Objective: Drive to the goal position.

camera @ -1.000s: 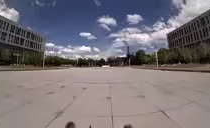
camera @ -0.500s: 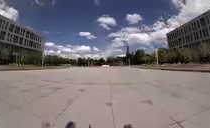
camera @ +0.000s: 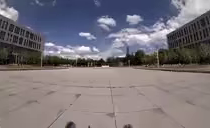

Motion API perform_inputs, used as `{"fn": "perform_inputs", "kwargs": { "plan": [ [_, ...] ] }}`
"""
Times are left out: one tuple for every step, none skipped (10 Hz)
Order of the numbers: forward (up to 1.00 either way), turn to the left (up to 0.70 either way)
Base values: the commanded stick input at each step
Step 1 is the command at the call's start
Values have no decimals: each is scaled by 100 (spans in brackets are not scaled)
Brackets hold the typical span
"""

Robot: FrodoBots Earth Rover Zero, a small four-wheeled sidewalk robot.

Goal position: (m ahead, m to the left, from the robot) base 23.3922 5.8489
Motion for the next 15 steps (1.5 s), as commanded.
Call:
{"fn": "perform_inputs", "kwargs": {
  "plan": [
    [70,0],
    [70,0],
    [70,0],
    [70,0],
    [70,0],
    [70,0],
    [70,0],
    [70,0],
    [70,0],
    [70,0],
    [70,0],
    [70,0],
    [70,0],
    [70,0],
    [70,0]
  ]
}}
